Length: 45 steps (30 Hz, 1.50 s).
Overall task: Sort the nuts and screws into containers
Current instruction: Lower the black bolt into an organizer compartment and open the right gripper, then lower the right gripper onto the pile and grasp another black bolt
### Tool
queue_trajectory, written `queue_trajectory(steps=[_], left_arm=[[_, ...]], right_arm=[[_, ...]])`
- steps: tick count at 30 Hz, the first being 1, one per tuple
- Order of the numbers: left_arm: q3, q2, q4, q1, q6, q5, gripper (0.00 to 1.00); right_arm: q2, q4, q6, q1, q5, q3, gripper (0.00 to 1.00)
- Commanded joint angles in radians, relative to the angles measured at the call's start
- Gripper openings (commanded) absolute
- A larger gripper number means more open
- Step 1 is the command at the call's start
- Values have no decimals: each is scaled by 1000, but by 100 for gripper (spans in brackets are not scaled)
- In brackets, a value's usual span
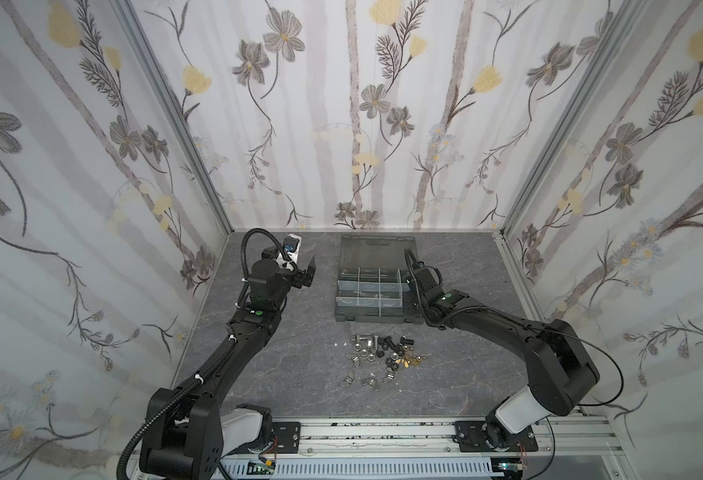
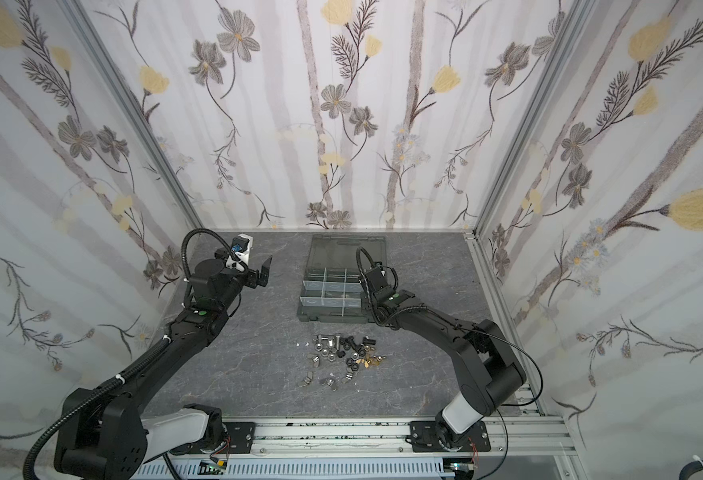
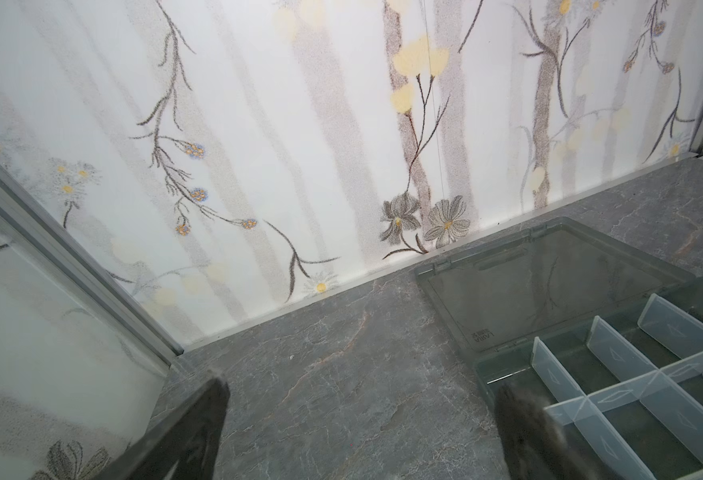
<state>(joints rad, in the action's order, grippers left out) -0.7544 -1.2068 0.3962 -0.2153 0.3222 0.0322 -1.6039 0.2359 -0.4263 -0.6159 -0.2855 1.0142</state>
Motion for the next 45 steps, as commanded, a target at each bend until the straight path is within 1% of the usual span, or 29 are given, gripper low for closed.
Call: queue_trajectory(steps=[1, 4, 6, 10, 13, 23, 27, 30, 34, 36, 41, 45], left_arm=[[4, 0, 41, -1, 18, 8, 100], [7, -2, 41, -1, 21, 6, 100], [7, -2, 46, -2, 19, -1, 100], [13, 0, 54, -2, 21, -5, 100], [9, -9, 48, -2, 27, -5, 100], [6, -8, 39, -4, 34, -2, 100], [11, 4, 41, -6, 41, -5, 100], [11, 4, 44, -6, 43, -7, 100], [7, 6, 42, -5, 40, 0, 100], [8, 9, 42, -6, 39, 4, 100], [9, 16, 40, -9, 37, 8, 100], [5, 16, 34, -15, 40, 11, 100]], right_arm=[[-37, -47, 18, 1, 19, 12, 4], [-52, -47, 17, 0, 32, 11, 7], [-62, -50, 14, 1, 40, 6, 12], [-90, -35, 21, 0, 51, 17, 13], [-107, -26, 31, 3, 59, 26, 16], [-96, -26, 44, 8, 77, 33, 24], [-84, -9, 47, 8, 83, 50, 26], [-54, 8, 57, 9, 98, 62, 29], [2, 26, 62, 8, 163, 48, 40], [63, 48, 47, 8, 185, 26, 44], [181, 122, -22, -7, 190, -53, 50], [274, 191, -123, -26, 218, -118, 52]])
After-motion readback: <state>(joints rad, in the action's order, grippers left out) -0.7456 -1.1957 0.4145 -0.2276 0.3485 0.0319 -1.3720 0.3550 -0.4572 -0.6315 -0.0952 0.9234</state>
